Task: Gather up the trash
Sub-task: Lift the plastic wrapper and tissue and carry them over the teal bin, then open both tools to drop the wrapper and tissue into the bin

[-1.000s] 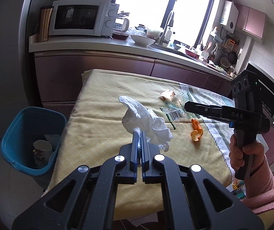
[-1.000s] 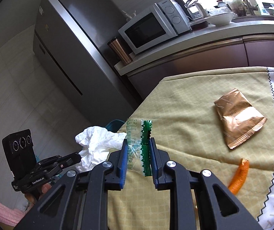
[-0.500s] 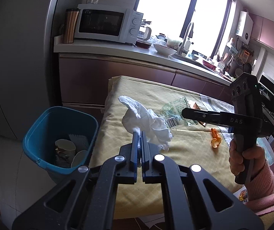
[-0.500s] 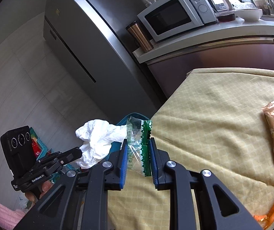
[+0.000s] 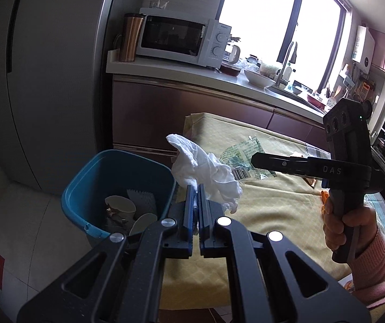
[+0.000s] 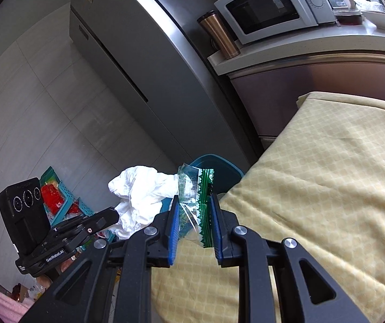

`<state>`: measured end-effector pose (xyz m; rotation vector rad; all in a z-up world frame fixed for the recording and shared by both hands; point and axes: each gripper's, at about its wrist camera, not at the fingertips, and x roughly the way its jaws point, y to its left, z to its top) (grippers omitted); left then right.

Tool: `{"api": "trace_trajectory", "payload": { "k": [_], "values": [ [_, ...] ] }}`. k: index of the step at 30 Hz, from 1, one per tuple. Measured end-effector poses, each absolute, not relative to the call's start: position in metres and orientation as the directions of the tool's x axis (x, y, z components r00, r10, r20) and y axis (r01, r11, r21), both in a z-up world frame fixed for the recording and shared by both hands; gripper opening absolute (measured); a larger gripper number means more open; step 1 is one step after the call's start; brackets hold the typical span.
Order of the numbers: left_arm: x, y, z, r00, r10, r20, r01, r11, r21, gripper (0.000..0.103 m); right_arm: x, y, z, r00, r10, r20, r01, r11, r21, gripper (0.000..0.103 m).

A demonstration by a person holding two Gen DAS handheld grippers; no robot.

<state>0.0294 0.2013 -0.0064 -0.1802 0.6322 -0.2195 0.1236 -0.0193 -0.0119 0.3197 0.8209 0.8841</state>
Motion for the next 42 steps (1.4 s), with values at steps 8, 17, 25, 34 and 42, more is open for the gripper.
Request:
{"api": "trace_trajectory", "payload": {
  "k": [8, 17, 25, 34, 42],
  "values": [
    [0.036, 0.221, -0.015, 0.786, -0.215, -0.58, 0.089, 0.967, -0.238, 0.003, 0.132, 0.01, -0.02, 0.326, 0.788, -0.523, -0.575, 0.604, 0.552, 0.02],
    [0.044, 0.239, -0.029, 0.776, -0.179, -0.604, 0.033, 0.969, -0.245, 0.003, 0.146, 0.042, -0.029, 0.293, 0.768, -0.57, -0.58, 0.617, 0.532, 0.02],
    [0.052, 0.253, -0.042, 0.762, -0.158, -0.628, -0.011, 0.966, -0.257, 0.003, 0.156, 0.066, -0.043, 0.262, 0.745, -0.613, -0.573, 0.631, 0.522, 0.02],
    [0.064, 0.265, -0.063, 0.739, -0.143, -0.658, -0.062, 0.959, -0.278, 0.003, 0.163, 0.089, -0.057, 0.244, 0.704, -0.668, -0.565, 0.662, 0.492, 0.02],
    [0.075, 0.271, -0.079, 0.719, -0.136, -0.682, -0.09, 0.954, -0.286, 0.003, 0.169, 0.109, -0.067, 0.229, 0.667, -0.709, -0.576, 0.68, 0.454, 0.021]
  ]
}}
